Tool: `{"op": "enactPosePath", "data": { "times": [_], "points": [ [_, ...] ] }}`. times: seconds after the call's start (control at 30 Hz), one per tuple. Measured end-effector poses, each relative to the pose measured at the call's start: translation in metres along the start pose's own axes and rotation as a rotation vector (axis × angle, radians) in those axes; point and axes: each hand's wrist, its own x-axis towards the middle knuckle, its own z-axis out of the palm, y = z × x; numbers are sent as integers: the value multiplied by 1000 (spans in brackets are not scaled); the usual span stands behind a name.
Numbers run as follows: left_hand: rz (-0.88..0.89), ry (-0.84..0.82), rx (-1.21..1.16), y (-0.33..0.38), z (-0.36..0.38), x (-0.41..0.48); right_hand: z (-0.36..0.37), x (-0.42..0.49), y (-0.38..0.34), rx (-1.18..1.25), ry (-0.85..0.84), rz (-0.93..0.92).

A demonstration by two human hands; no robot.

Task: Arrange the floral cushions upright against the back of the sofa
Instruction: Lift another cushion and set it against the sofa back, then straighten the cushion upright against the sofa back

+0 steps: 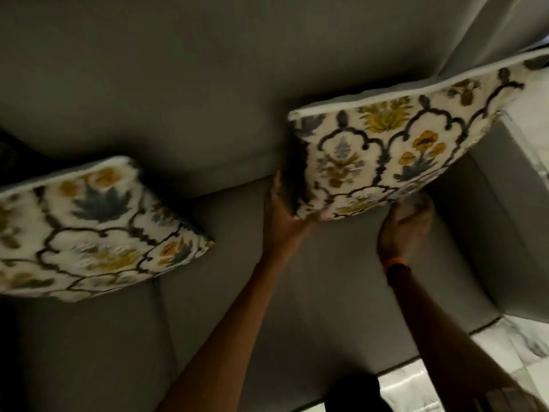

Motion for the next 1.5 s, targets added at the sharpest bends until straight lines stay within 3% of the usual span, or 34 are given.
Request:
{"op": "enactPosePath", "data": {
  "times": [0.13,0.27,0.37,0.53,0.67,0.77,0.87,1.0,1.13,1.23,1.4,1.5],
  "points": [
    [86,-23,482,-81,-130,-98,48,-189,12,-325,-253,-281],
    [152,49,726,-154,-300,-187,112,-373,6,-491,-467,-547],
    [182,151,844,-188,-421,-231,163,-488,-11,-513,-563,-631],
    [-8,452,927,-239,-603,-292,244,-658,-39,-371,-768,-627],
    [-370,706,681,-276,-718,-329,286,-753,-57,-187,-985,-379],
    [-617,759,225,-293,-769,-349,310,-791,-59,-100,-1018,-177],
    [-713,683,-100,-319,-801,-346,328,-792,-57,-35,-992,-34],
    [-470,619,-45,-299,-823,-329,329,-800,-89,142,-1004,-49],
    [-269,752,-67,-229,-848,-315,328,-828,-137,324,-923,-148],
    [-265,822,-84,-231,-884,-302,338,-840,-173,330,-1007,-282],
    [-268,553,-57,-242,-930,-270,400,-831,-190,210,-1192,-382],
    [-212,494,-36,-244,-938,-262,419,-832,-196,166,-1177,-336]
  ]
}}
